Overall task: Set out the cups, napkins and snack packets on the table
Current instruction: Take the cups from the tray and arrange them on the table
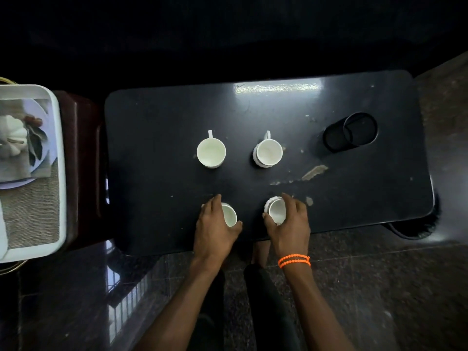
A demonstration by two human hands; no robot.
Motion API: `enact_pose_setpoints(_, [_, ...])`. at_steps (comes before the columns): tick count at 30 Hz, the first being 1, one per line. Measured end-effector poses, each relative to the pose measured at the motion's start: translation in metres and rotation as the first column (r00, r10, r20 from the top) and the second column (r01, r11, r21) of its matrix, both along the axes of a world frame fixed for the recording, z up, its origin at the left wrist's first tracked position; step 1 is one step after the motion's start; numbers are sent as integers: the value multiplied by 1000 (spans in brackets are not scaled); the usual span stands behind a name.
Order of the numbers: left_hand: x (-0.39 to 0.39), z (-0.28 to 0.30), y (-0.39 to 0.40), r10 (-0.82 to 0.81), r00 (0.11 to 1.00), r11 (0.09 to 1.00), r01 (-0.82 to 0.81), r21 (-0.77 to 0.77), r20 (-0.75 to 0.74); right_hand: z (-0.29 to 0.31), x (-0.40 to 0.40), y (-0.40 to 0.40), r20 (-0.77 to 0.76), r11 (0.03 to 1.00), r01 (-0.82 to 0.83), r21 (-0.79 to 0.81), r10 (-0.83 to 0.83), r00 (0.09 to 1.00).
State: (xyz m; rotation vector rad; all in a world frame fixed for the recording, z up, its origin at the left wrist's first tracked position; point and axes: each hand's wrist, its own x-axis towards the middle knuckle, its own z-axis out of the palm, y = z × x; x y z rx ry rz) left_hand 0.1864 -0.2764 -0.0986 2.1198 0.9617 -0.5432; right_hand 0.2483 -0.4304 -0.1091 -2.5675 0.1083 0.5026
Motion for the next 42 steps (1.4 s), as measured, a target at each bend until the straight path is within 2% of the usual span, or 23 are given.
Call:
enact_pose_setpoints(8, [-1, 1, 1, 5, 1000, 1000, -6, 26, 14, -1, 2, 2, -15, 998, -50, -40, 49, 999])
enact_pose_setpoints(11, [1, 3, 3, 32, 999, 999, -32, -20, 22, 2, 8, 5, -23, 992, -63, -112, 61, 998])
enact_pose_setpoints(13, [7, 7, 9, 70, 997, 996, -68, -48, 28, 6, 18, 12, 28, 990, -26, -136, 30, 999])
enact_pose_setpoints(16, [27, 11, 30, 161, 980, 987, -163, 9, 121, 10, 49, 27, 136, 1000, 3, -25, 1, 991])
enact_pose_setpoints(19, [59, 12, 59, 191, 951, 971, -219, 94, 245, 7, 84, 47, 164, 992, -95, 81, 81, 983])
enact_pose_setpoints(27, [107, -1, 87, 29, 967, 996, -49, 71, 252, -5, 125, 68, 146, 940, -336, -66, 342, 928])
enact_pose_setpoints(34, [105, -4, 76, 54, 953, 991, -88, 100, 297, -10, 119, 64, 190, 950, -307, -56, 311, 931])
enact_pose_setpoints(42, [103, -6, 74, 41, 960, 991, -73, 108, 277, -10, 116, 62, 189, 949, -310, -63, 317, 930])
